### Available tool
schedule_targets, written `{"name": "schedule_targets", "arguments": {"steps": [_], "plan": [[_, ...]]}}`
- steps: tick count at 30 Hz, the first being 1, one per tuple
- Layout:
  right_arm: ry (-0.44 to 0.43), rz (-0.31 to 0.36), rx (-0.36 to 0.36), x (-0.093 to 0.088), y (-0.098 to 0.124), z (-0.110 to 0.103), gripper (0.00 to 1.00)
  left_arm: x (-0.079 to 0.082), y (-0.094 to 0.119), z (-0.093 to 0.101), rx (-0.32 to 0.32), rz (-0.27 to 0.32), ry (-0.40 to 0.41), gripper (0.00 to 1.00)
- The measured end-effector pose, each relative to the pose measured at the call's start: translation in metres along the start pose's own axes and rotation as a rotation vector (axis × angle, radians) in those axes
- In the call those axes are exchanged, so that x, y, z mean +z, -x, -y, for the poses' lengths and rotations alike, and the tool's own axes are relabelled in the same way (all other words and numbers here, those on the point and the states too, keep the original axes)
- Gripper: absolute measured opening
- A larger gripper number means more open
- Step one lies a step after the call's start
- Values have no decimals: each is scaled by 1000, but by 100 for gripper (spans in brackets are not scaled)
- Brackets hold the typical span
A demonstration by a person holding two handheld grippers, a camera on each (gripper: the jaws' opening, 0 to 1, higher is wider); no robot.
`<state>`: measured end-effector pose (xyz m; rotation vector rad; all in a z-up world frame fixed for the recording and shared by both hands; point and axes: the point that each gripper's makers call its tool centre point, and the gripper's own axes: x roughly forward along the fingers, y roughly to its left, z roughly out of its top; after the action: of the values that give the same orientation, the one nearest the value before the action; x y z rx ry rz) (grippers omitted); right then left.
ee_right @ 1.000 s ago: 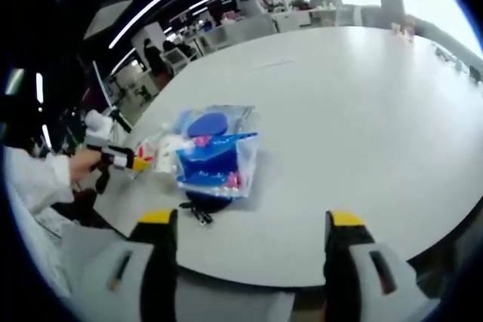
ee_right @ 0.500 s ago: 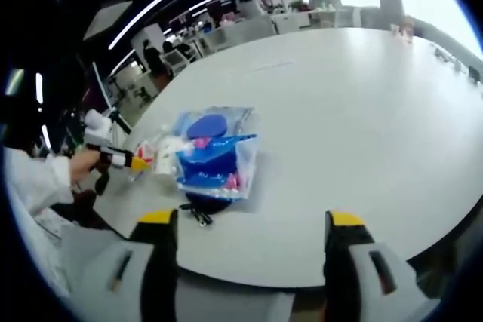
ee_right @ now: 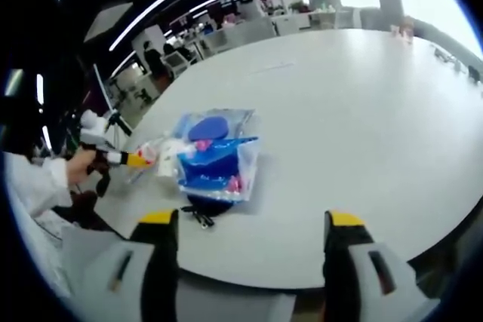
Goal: Arrange the tabletop items into an orderly group along one side of the table until the central work area is clear of visible clutter.
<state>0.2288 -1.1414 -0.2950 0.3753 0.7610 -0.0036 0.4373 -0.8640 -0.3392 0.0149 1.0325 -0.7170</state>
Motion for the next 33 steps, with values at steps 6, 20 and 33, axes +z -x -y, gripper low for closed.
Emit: {"name": "schedule_targets", "arguments": {"steps": [6,20,33], "plan": [[6,2,6,1,-1,-3,78,0,1,2,-3,-11,-4,33],[5,13,9,3,0,-3,77,-12,-3,-2,72,-138,-167,33],[4,43,39,15,2,-19,77,-16,-1,-4,70,-155,-159,32]]}}
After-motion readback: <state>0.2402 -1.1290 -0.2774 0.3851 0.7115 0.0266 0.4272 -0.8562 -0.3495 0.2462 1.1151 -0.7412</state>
